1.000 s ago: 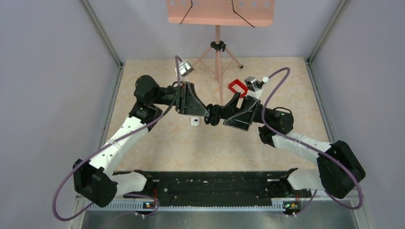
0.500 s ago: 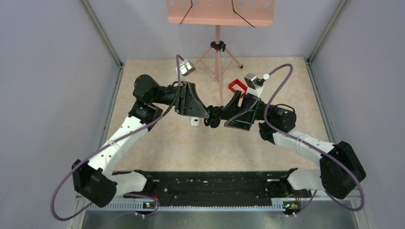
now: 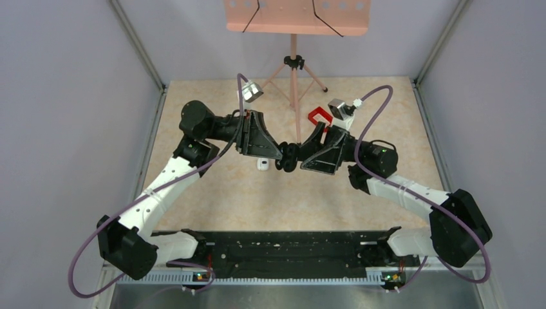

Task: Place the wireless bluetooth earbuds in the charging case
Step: Place the charging case with the earbuds at the center of the board.

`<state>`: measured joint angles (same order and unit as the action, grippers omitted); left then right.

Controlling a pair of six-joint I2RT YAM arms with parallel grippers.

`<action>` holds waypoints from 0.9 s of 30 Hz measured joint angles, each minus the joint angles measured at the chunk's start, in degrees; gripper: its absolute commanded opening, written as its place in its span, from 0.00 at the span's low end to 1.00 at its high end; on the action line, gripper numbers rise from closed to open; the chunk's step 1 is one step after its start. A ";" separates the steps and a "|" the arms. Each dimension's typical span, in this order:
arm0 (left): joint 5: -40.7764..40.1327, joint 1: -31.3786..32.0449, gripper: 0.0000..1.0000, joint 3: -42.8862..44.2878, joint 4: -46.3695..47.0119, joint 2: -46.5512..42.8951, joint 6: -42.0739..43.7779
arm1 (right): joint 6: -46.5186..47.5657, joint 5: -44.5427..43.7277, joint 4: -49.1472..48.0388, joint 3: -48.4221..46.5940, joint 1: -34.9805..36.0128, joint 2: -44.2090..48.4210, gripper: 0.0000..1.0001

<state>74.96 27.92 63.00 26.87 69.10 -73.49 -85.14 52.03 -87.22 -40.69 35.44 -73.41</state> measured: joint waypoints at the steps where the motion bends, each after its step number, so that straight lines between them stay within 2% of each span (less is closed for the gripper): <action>1: -0.02 0.00 0.00 0.00 -0.04 0.00 0.11 | 0.09 -0.04 0.00 0.00 0.00 -0.02 0.57; 6: -0.44 0.00 0.00 0.00 -0.57 0.00 0.57 | 2.10 -0.31 0.48 -0.44 0.00 0.09 0.49; 9: -0.52 0.00 0.00 0.00 -1.20 0.00 1.20 | 3.58 -0.42 1.86 -0.68 0.00 0.33 0.49; 12: -0.79 0.00 0.00 0.00 -1.64 0.00 1.70 | 4.68 -0.50 3.34 -0.68 0.00 0.33 0.66; 15: -0.96 0.00 0.00 0.00 -2.29 0.00 2.73 | 6.71 -1.31 6.64 -0.66 0.02 0.68 0.77; 20: -2.23 -0.07 0.00 0.09 -9.01 0.00 8.26 | 14.95 -5.97 20.98 1.66 0.00 5.66 0.87; 27: -3.85 -1.22 0.00 -1.07 -16.24 1.68 15.78 | 31.63 -16.31 52.19 4.17 -0.11 21.84 0.91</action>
<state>71.11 26.70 61.93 10.63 70.78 -57.71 -53.52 35.73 -35.03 -36.51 35.33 -51.57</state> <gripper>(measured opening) 0.291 0.896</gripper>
